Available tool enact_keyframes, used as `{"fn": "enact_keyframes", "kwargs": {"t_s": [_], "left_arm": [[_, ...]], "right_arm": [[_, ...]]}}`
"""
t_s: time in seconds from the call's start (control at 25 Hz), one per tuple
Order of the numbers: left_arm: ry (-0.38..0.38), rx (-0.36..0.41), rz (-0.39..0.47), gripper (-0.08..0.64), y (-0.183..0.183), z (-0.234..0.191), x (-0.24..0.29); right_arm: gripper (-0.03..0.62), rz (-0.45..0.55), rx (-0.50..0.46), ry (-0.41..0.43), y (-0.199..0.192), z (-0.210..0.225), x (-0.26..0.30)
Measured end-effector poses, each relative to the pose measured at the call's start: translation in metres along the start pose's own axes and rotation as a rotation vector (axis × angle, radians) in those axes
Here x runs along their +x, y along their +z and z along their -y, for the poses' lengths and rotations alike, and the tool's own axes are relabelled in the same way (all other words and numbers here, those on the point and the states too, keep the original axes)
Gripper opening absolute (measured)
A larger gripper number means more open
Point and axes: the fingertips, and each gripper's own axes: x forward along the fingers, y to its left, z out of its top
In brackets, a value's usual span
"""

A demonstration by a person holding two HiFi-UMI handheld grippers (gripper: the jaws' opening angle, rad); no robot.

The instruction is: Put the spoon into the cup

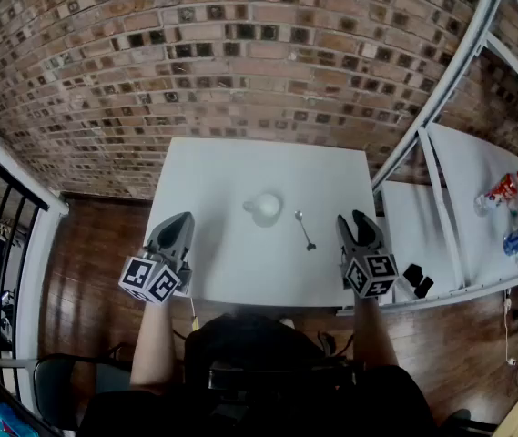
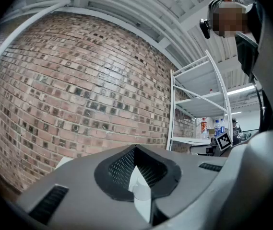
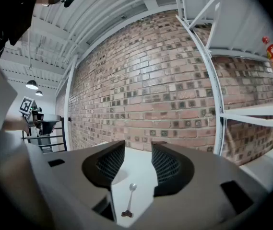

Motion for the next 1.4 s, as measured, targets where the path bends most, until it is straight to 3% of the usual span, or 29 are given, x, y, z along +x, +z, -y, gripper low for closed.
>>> {"fn": "enact_keyframes", "kwargs": {"t_s": [0.24, 0.64, 0.96, 1.4], "left_arm": [[0.002, -0.014, -0.027, 0.003, -0.015, 0.001, 0.003], [-0.003, -0.032, -0.123, 0.003, -0.044, 0.006, 0.009], [0.049, -0.098, -0.210, 0.003, -0.086, 0.002, -0.007], [0.130, -0.133, -0.240, 0.003, -0.108, -0.013, -0.036]], "right_arm": [[0.163, -0.085, -0.022, 0.004, -0.028, -0.001, 0.014], [0.163, -0.336, 0.008, 0.058, -0.119, -0.009, 0.046], [0.163, -0.528, 0.007, 0.095, -0.199, -0.028, 0.047], [0.179, -0.647, -0.018, 0.067, -0.243, -0.023, 0.055]]}}
